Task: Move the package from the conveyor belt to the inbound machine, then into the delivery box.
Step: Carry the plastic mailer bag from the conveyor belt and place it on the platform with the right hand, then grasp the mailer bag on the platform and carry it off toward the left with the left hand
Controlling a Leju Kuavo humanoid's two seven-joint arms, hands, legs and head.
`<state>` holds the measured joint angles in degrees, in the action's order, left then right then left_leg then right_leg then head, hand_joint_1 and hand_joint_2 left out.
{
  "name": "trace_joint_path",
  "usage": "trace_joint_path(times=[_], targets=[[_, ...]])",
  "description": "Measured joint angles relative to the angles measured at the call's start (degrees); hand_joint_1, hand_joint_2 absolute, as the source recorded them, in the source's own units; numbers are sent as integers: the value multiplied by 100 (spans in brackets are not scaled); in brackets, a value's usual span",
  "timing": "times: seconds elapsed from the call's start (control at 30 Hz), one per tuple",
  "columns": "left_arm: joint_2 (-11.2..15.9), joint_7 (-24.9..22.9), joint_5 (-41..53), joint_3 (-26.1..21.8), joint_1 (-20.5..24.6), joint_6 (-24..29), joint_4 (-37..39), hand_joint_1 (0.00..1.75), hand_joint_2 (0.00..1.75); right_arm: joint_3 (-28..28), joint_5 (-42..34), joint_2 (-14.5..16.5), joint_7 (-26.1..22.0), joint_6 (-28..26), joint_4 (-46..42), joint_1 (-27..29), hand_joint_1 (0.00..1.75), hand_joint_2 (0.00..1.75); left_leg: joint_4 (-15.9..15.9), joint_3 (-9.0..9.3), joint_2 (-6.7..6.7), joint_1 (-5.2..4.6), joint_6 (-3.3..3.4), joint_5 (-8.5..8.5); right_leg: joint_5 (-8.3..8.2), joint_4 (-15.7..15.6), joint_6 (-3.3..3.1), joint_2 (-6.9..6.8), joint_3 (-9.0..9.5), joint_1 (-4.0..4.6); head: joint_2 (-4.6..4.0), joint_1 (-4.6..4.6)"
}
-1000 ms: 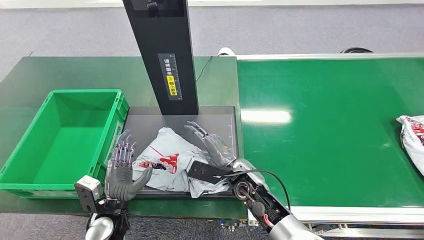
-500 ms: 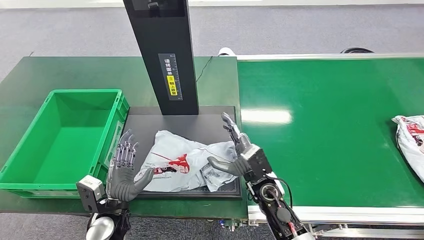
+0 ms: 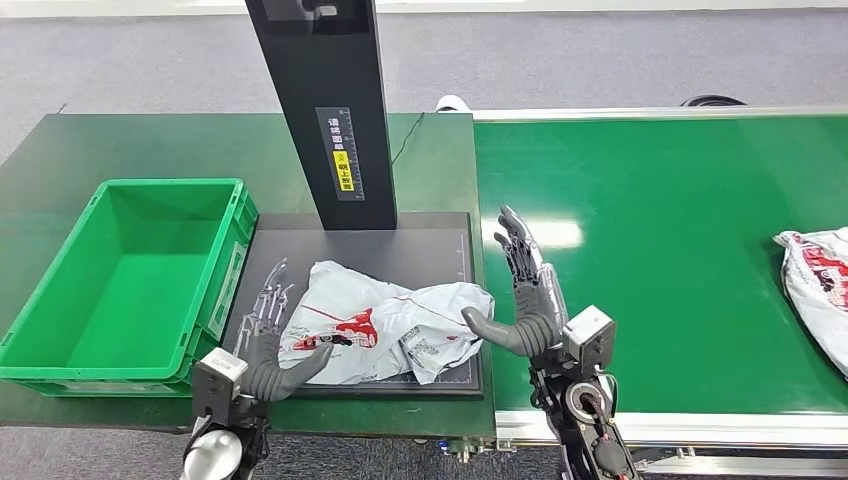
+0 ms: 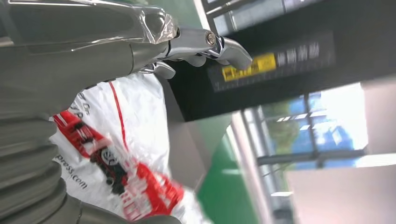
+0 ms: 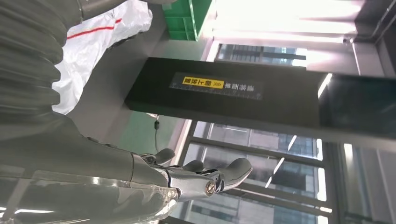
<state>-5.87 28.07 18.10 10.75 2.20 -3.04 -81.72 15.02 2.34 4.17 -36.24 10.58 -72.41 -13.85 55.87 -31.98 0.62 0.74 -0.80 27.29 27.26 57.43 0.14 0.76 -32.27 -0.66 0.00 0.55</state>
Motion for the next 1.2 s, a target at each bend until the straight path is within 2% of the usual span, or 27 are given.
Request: trace_joint_path(times=[0.13,0.2,0.47,0.6,0.8,1.2], targets=[[86,-492,1745,434,176,273,18,0,175,-72,121,1,81,75,-191,98,0,175,0,-1,-1,-1,0,0,0,0,0,0,1,-1,0,-1],[117,-603,2126,652,245,364,39,0,175,-97,142,1,96,83,-233,127,0,175,0,0,-3,-1,0,0,0,0,0,1,2,-1,0,-1],[191,-667,2240,954,331,429,60,0,175,-158,155,1,124,91,-312,175,0,175,0,0,-1,-1,0,0,0,0,0,1,0,-1,0,0],[236,-1124,3074,1155,444,340,161,0,175,-196,236,7,128,115,-326,184,0,175,0,0,-1,-1,0,0,0,0,0,0,1,-1,0,-1],[246,-1651,3861,1544,767,-115,747,0,175,-310,393,97,161,129,-339,212,0,175,1,2,-1,-2,0,0,-1,0,1,0,2,-3,0,-1],[197,-1899,4320,1833,1306,-405,1730,1,175,-572,544,248,236,131,-466,416,0,175,0,12,1,-3,1,0,0,0,1,-1,17,-3,0,-1]])
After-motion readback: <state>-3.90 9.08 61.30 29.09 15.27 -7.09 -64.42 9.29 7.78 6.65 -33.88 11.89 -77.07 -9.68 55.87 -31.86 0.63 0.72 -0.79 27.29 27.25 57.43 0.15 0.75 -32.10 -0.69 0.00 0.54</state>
